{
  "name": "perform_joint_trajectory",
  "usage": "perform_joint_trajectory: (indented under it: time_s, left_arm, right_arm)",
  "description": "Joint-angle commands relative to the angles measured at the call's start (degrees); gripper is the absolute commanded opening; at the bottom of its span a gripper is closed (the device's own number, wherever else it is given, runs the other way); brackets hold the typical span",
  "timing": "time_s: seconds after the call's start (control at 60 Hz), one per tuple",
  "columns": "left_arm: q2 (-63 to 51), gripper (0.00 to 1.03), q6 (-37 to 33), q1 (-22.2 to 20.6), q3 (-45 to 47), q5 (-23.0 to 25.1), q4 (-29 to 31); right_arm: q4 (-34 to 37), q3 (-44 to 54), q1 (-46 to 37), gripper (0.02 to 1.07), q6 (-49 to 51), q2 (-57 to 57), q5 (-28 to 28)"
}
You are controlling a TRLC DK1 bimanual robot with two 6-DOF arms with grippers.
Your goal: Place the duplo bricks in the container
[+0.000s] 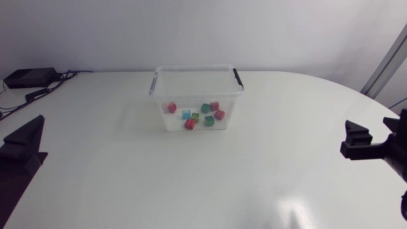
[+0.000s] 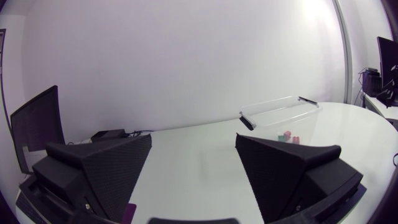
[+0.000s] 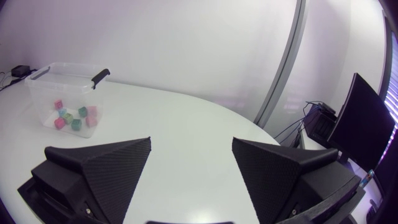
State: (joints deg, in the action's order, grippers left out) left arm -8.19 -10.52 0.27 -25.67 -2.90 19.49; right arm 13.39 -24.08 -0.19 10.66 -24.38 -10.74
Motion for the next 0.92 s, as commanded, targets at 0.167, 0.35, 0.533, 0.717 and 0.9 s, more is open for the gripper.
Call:
perform_joint_trajectory:
  time_s: [0.167, 0.35, 0.533, 0.717, 0.9]
  left_arm:
    - [2.6, 0.94, 3.0, 0.2, 8.3, 1.0, -5.8]
    - [4.3, 0.94, 5.3, 0.0, 13.6, 1.6, -10.0]
    - [6.1, 0.94, 7.7, -0.1, 19.1, 2.2, -14.3]
    - [7.8, 0.94, 10.0, -0.2, 24.4, 2.8, -18.5]
    - [8.2, 0.94, 10.5, -0.3, 25.7, 2.9, -19.5]
  right_arm:
    - [-4.2, 7.9, -0.2, 0.97, -3.2, 7.4, 3.0]
    - [-7.0, 12.8, -0.1, 0.97, -5.4, 12.5, 5.4]
    - [-9.9, 17.9, 0.0, 0.97, -7.8, 17.9, 7.8]
    - [-12.7, 22.9, 0.2, 0.97, -10.1, 23.1, 10.2]
    - [-13.4, 24.1, 0.2, 0.97, -10.7, 24.4, 10.7]
